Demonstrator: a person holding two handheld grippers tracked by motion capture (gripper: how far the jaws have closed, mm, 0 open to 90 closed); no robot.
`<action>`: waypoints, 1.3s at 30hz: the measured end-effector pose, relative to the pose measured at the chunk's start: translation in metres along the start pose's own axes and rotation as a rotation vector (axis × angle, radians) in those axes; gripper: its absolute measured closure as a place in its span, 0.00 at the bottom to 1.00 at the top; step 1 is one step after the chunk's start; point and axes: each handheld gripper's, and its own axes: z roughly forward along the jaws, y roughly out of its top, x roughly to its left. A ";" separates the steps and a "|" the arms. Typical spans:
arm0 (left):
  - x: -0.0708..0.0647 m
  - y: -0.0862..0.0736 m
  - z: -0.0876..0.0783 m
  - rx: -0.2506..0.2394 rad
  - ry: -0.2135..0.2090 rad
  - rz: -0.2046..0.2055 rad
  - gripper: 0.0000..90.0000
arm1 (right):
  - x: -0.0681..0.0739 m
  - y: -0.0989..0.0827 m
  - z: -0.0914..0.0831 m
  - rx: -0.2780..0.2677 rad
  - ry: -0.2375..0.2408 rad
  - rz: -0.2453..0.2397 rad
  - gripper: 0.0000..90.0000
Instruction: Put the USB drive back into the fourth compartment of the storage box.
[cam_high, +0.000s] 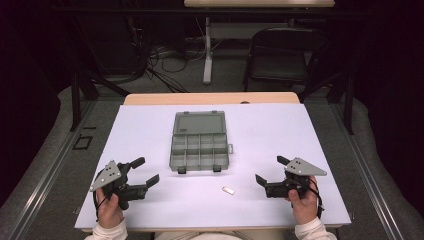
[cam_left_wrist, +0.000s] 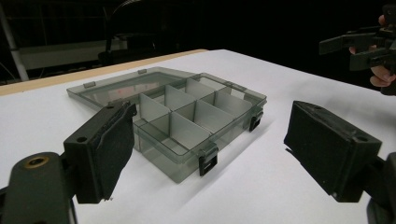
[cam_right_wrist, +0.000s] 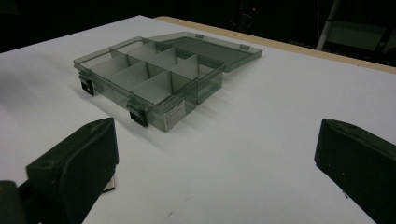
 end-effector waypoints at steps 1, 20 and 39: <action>0.000 0.000 0.000 -0.001 0.000 0.001 0.17 | 0.001 0.000 0.000 0.007 0.001 -0.004 0.00; -0.003 -0.001 0.002 0.024 -0.009 0.012 0.17 | 0.005 0.002 0.005 0.040 -0.023 0.049 0.01; -0.010 0.001 0.009 0.047 -0.027 0.036 0.17 | 0.021 -0.001 0.017 0.108 0.014 0.009 0.09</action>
